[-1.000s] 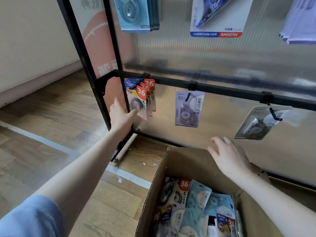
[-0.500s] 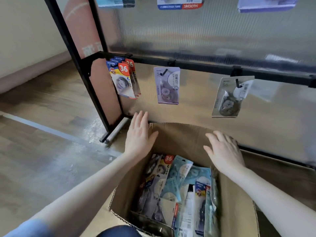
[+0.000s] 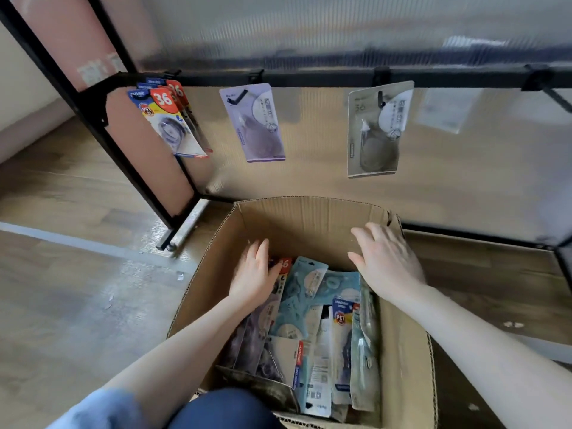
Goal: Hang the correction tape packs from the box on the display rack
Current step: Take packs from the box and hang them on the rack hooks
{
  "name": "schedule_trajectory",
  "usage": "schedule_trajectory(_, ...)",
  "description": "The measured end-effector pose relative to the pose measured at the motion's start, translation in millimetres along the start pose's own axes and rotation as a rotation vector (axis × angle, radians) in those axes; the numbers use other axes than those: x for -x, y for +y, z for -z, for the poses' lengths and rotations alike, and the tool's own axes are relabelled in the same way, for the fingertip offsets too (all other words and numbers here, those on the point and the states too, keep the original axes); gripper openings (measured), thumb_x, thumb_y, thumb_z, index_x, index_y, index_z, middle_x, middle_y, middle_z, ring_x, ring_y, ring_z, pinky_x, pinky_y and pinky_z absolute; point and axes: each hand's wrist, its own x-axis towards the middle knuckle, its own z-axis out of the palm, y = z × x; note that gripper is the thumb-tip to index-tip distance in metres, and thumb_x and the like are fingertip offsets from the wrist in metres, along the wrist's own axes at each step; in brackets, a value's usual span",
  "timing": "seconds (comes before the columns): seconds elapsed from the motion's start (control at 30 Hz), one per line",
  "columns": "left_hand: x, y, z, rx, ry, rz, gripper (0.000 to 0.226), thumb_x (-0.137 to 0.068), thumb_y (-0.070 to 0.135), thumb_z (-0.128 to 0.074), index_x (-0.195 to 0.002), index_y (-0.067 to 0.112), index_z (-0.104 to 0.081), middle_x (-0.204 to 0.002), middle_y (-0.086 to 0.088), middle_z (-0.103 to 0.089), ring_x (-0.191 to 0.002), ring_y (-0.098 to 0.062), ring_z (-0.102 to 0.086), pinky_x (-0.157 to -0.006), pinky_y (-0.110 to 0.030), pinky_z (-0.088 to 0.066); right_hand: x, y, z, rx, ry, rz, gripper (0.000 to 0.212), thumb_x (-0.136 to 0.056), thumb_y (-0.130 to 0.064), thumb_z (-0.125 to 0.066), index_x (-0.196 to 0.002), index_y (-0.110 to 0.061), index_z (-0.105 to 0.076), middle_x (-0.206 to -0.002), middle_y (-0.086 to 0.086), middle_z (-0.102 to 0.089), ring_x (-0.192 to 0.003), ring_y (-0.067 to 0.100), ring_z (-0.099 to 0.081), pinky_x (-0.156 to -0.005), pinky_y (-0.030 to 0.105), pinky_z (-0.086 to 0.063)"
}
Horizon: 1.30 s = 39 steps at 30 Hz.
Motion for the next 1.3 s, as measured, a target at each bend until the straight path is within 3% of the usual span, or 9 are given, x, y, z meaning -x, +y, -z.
schedule_trajectory(0.13,4,-16,-17,0.034,-0.102,0.206,0.049,-0.103,0.029,-0.033,-0.148,0.012,-0.028,-0.147,-0.015,-0.035,-0.133,-0.031,-0.036,-0.110,-0.040,-0.032,-2,2,-2,0.017,0.002,-0.007,0.044,-0.099,-0.038,-0.038,-0.138,-0.018,-0.036,-0.138,0.007,-0.041,-0.127,0.025,-0.039,-0.103,0.035,-0.033)
schedule_trajectory(0.2,2,-26,-26,0.044,-0.180,0.342,0.048,-0.104,0.028,-0.029,-0.149,0.012,-0.026,-0.146,-0.016,-0.036,-0.131,-0.032,-0.039,-0.107,-0.041,-0.035,-3,2,-4,0.038,-0.007,0.002,0.044,-0.099,-0.039,-0.037,-0.138,-0.019,-0.035,-0.137,0.007,-0.041,-0.126,0.025,-0.040,-0.103,0.035,-0.033)
schedule_trajectory(0.3,3,-36,-30,0.100,-0.235,0.399,0.050,-0.104,0.032,-0.028,-0.149,0.009,-0.026,-0.148,-0.015,-0.037,-0.133,-0.031,-0.040,-0.108,-0.040,-0.035,-4,2,-6,0.071,-0.021,0.014,0.044,-0.099,-0.040,-0.035,-0.138,-0.018,-0.035,-0.137,0.007,-0.041,-0.128,0.026,-0.039,-0.106,0.037,-0.031)
schedule_trajectory(0.47,2,-53,-30,0.172,-0.233,0.329,0.042,-0.105,0.025,-0.031,-0.141,0.008,-0.043,-0.142,-0.012,-0.048,-0.129,-0.027,-0.045,-0.102,-0.030,-0.035,-6,2,-6,0.130,-0.046,0.021,0.043,-0.100,-0.042,-0.031,-0.137,-0.019,-0.035,-0.137,0.008,-0.040,-0.128,0.026,-0.038,-0.106,0.038,-0.028)
schedule_trajectory(0.63,7,-52,-32,0.027,-0.163,0.228,0.035,-0.102,0.032,-0.039,-0.127,0.015,-0.055,-0.127,-0.010,-0.056,-0.115,-0.025,-0.051,-0.097,-0.035,-0.043,-5,2,-5,0.138,-0.054,0.014,0.045,-0.100,-0.043,-0.030,-0.139,-0.020,-0.033,-0.140,0.007,-0.039,-0.129,0.026,-0.038,-0.107,0.038,-0.029)
schedule_trajectory(0.8,4,-49,-42,0.065,-0.169,0.239,0.036,-0.100,0.039,-0.039,-0.126,0.015,-0.047,-0.131,-0.009,-0.045,-0.117,-0.026,-0.048,-0.097,-0.037,-0.044,-4,0,-5,0.134,-0.075,0.015,0.048,-0.100,-0.043,-0.028,-0.143,-0.021,-0.027,-0.145,0.007,-0.032,-0.134,0.025,-0.033,-0.110,0.038,-0.025)
schedule_trajectory(1.07,7,-64,-59,-0.008,-0.103,0.178,0.027,-0.102,0.036,-0.035,-0.118,0.022,-0.051,-0.110,0.000,-0.064,-0.095,-0.018,-0.061,-0.081,-0.034,-0.052,-4,1,-5,0.147,-0.070,0.007,0.047,-0.100,-0.044,-0.029,-0.141,-0.022,-0.029,-0.142,0.006,-0.036,-0.131,0.024,-0.036,-0.109,0.037,-0.027)
schedule_trajectory(1.17,8,-61,-61,0.028,-0.013,0.132,0.033,-0.101,0.035,-0.039,-0.131,0.024,-0.047,-0.117,0.001,-0.064,-0.103,-0.018,-0.062,-0.084,-0.031,-0.052,-5,0,-6,0.148,-0.058,0.005,0.045,-0.100,-0.044,-0.030,-0.139,-0.023,-0.032,-0.138,0.006,-0.038,-0.128,0.025,-0.038,-0.106,0.037,-0.028)
schedule_trajectory(1.3,2,-61,-70,-0.008,-0.078,0.143,0.042,-0.094,0.038,-0.054,-0.134,0.026,-0.047,-0.130,-0.002,-0.047,-0.118,-0.020,-0.047,-0.097,-0.033,-0.045,-4,0,-8,0.150,-0.064,0.008,0.046,-0.100,-0.044,-0.029,-0.141,-0.023,-0.030,-0.142,0.006,-0.036,-0.131,0.025,-0.036,-0.108,0.038,-0.026)
